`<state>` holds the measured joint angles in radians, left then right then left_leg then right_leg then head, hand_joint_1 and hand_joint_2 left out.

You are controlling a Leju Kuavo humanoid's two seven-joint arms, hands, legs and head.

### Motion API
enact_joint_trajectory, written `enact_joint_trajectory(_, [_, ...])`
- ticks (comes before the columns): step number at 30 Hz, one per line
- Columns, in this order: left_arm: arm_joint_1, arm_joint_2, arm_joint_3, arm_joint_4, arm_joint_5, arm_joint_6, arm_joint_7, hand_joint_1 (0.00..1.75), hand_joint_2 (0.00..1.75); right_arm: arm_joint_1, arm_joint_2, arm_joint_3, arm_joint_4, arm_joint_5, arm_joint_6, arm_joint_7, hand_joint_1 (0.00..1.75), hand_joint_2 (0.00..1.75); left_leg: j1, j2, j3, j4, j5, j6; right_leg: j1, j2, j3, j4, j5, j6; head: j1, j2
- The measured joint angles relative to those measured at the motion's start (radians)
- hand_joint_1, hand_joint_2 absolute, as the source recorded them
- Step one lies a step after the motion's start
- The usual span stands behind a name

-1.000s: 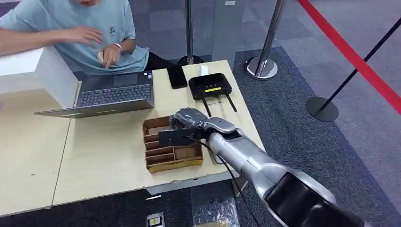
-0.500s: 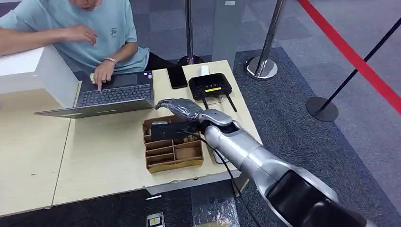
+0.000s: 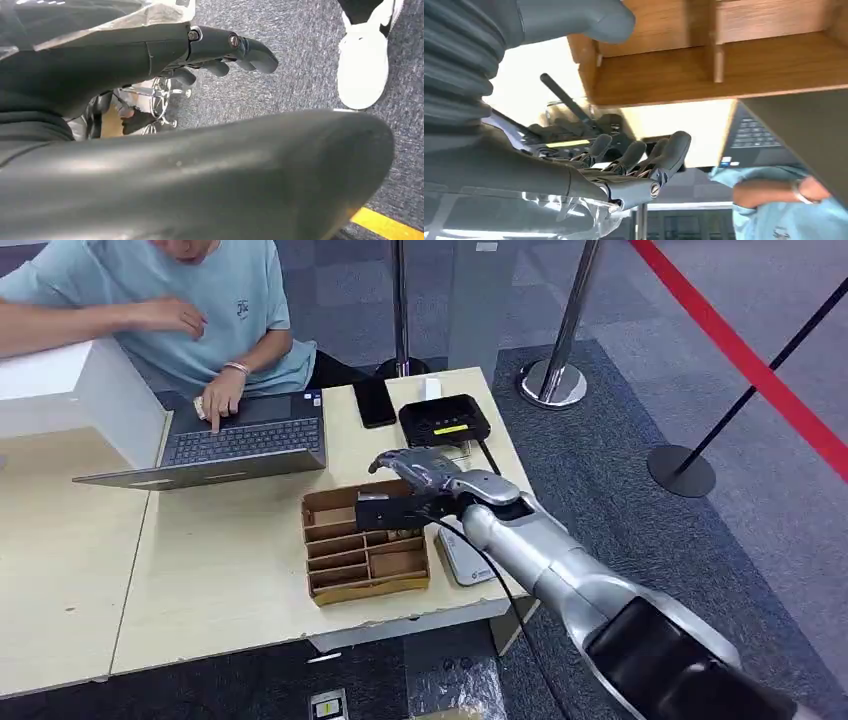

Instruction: Pass the card to the sensor for recognition and then transmit it.

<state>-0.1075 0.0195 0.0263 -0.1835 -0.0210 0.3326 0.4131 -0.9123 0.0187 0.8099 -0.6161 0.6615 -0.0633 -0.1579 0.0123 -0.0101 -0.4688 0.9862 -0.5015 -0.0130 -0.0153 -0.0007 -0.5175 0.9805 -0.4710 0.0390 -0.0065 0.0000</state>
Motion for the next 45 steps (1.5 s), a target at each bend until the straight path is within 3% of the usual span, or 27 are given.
enact_joint_trajectory(14, [0.0, -0.001, 0.0, 0.0, 0.011, 0.01, 0.01, 0.0, 0.0, 0.024, -0.049, 0.0, -0.037, 0.024, 0.009, 0.026, 0.63, 1.75, 0.0, 0.0, 0.0, 0.0, 0.0, 0.0, 0.0, 0.0, 0.0, 0.0, 0.0, 0.0, 0.0, 0.0])
enact_joint_trajectory(35, [0.0, -0.012, 0.0, 0.0, 0.029, 0.031, 0.013, 0.0, 0.0, 0.125, -0.155, -0.002, -0.346, 0.025, 0.124, 0.136, 0.61, 1.75, 0.0, 0.0, 0.0, 0.0, 0.0, 0.0, 0.0, 0.0, 0.0, 0.0, 0.0, 0.0, 0.0, 0.0])
enact_joint_trajectory(45, [-0.001, -0.017, 0.0, 0.0, 0.025, 0.031, 0.013, 0.0, 0.0, 0.17, -0.18, -0.002, -0.402, 0.017, 0.131, 0.141, 0.65, 1.75, 0.0, 0.0, 0.0, 0.0, 0.0, 0.0, 0.0, 0.0, 0.0, 0.0, 0.0, 0.0, 0.0, 0.0])
